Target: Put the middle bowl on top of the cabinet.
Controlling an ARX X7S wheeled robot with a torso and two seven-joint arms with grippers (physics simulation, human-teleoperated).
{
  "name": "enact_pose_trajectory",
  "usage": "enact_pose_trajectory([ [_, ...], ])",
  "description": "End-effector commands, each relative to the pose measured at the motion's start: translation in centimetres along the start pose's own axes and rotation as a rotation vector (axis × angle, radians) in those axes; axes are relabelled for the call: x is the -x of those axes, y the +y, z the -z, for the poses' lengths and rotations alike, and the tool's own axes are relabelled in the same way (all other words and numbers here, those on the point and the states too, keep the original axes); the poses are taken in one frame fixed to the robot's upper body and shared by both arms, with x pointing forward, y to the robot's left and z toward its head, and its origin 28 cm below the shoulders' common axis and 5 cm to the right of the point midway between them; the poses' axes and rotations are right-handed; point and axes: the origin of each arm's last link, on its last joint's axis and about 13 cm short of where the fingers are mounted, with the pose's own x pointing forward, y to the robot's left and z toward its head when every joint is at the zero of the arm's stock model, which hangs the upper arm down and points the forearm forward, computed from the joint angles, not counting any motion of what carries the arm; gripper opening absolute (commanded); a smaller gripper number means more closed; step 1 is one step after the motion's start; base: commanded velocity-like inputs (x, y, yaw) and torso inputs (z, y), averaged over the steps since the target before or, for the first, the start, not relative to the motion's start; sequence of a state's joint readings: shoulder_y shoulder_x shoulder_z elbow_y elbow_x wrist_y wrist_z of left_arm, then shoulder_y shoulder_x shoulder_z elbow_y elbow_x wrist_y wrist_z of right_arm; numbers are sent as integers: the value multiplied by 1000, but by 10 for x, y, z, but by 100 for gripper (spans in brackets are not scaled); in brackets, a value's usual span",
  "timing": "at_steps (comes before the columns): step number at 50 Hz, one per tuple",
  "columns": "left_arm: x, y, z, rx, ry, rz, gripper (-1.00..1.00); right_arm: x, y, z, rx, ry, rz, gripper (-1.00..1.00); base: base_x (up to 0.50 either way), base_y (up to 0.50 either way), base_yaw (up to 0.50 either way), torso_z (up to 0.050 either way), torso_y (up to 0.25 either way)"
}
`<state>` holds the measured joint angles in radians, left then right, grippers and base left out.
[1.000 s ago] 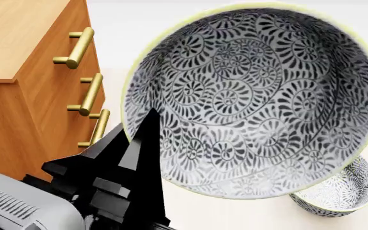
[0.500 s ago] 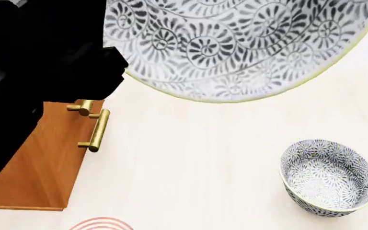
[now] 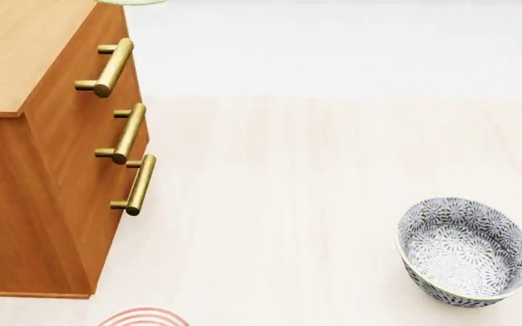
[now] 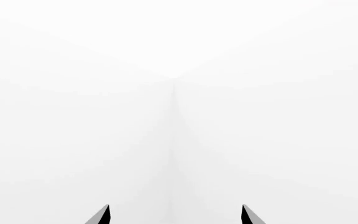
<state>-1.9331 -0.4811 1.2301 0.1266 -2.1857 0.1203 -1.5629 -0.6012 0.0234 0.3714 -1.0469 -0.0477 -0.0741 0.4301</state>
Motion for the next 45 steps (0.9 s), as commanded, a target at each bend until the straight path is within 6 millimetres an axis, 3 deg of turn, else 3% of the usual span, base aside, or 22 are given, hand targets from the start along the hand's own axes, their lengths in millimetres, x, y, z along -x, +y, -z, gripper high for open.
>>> enact_pose_trajectory([
  [1, -52, 1, -43, 164, -103, -376, -100, 0, -2, 0, 0, 0, -2, 100, 0, 0, 0, 0, 0],
  [13, -81, -1, -58, 125, -113, -617, -100, 2, -7, -3, -4, -6, 2, 100, 0, 0, 0, 0, 0],
  [21, -100, 13, -70, 169, -114, -741, -100, 4, -7, -4, -6, -7, 3, 100, 0, 0, 0, 0, 0],
  [45, -133, 39, -66, 296, -5, -730, -100, 2, -4, -3, -3, -14, 6, 100, 0, 0, 0, 0, 1],
])
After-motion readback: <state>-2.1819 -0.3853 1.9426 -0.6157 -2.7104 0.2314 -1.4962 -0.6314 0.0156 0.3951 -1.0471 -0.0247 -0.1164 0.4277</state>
